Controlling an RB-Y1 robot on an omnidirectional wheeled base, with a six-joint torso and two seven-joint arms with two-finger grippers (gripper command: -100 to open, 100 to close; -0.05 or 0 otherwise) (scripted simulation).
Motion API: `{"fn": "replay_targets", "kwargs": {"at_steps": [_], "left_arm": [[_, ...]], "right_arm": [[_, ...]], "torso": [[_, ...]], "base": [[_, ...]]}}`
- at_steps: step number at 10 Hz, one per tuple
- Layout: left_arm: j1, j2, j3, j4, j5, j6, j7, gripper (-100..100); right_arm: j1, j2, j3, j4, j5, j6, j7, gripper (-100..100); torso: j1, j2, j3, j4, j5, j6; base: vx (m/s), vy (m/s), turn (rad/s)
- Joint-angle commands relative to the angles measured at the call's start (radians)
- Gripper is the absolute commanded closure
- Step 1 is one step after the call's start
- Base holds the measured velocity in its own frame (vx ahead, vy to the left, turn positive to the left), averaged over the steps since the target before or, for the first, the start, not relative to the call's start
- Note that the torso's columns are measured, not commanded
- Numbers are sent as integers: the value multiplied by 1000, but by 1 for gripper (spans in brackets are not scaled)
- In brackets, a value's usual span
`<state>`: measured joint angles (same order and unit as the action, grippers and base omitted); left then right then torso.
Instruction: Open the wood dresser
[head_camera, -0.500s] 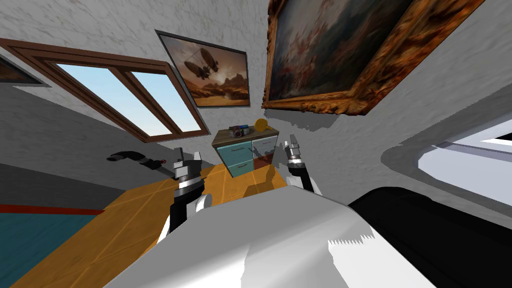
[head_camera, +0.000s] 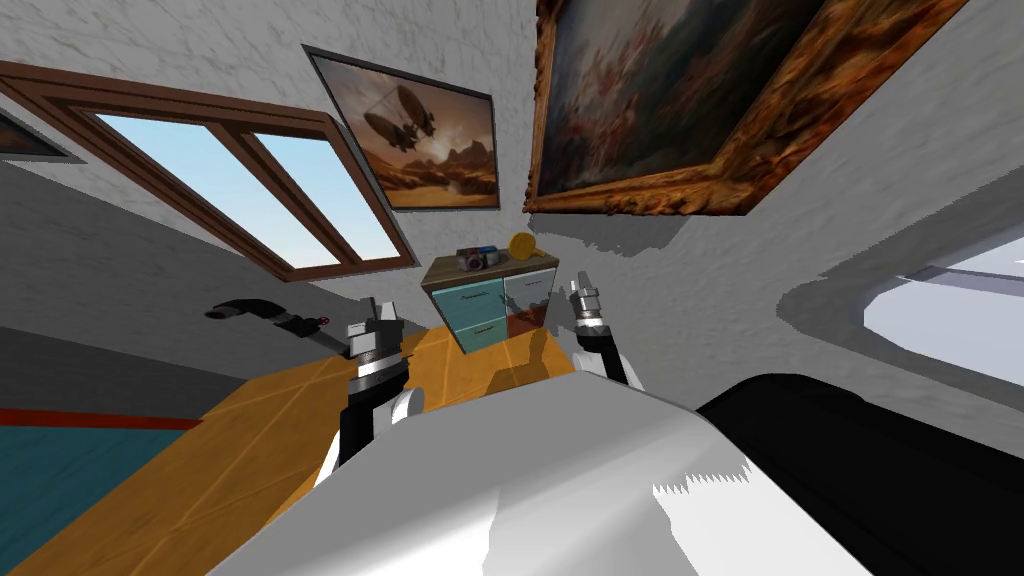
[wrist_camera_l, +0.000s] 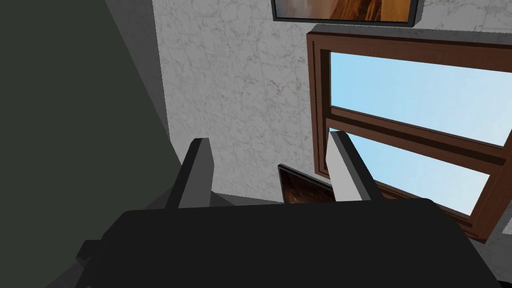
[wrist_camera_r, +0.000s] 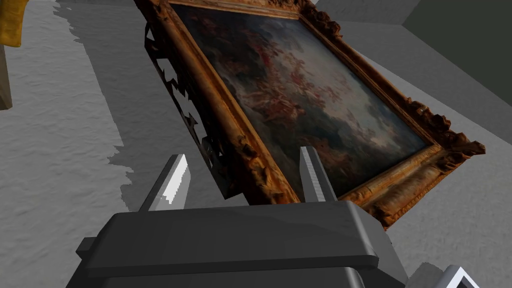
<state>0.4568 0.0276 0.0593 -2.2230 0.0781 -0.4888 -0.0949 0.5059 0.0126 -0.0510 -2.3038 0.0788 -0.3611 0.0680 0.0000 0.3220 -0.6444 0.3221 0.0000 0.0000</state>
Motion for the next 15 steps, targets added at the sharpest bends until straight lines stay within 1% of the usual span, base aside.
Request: {"fn": "replay_targets", "kwargs": {"at_steps": [1, 4, 5, 6, 7, 10, 11, 12, 13, 14, 15], "left_arm": [[0, 0, 0, 0, 0, 0, 0, 0], [0, 0, 0, 0, 0, 0, 0, 0], [0, 0, 0, 0, 0, 0, 0, 0], [0, 0, 0, 0, 0, 0, 0, 0], [0, 0, 0, 0, 0, 0, 0, 0], [0, 0, 0, 0, 0, 0, 0, 0], [0, 0, 0, 0, 0, 0, 0, 0], [0, 0, 0, 0, 0, 0, 0, 0], [0, 0, 0, 0, 0, 0, 0, 0], [0, 0, 0, 0, 0, 0, 0, 0], [0, 0, 0, 0, 0, 0, 0, 0]], "right_arm": [[0, 0, 0, 0, 0, 0, 0, 0], [0, 0, 0, 0, 0, 0, 0, 0], [-7, -37, 1, 9, 6, -3, 15, -100], [-14, -62, 3, 18, 13, -6, 31, -100], [-23, -86, 5, 30, 22, -10, 52, -100], [-65, -142, 13, 82, 63, -29, 137, -100], [-65, -142, 13, 82, 63, -29, 145, -100], [-82, -156, 16, 104, 80, -37, 185, -100], [-102, -168, 20, 127, 100, -46, 211, -100], [-102, -168, 20, 127, 100, -46, 231, -100], [-122, -179, 24, 153, 122, -57, 265, -100]], "torso": [[0, 74, -147, 74, 0, 0], [0, 296, -590, 295, 0, 0], [0, 369, -738, 369, 0, 0], [1, 403, -807, 402, 0, 0], [2, 411, -827, 411, 0, 0], [2, 414, -832, 415, 1, 0], [1, 415, -832, 415, 0, 0], [-1, 416, -831, 416, 0, 0], [-1, 417, -831, 416, 0, 0], [1, 416, -832, 416, 0, 0], [-1, 416, -832, 416, 0, 0]], "base": [[0, 0, 0], [0, 0, 0], [16, 19, -50], [33, 40, -71], [28, 58, -94], [58, 108, -128], [49, 92, -52], [48, 92, -107], [68, 135, -190], [58, 100, -75], [60, 88, -120]]}}
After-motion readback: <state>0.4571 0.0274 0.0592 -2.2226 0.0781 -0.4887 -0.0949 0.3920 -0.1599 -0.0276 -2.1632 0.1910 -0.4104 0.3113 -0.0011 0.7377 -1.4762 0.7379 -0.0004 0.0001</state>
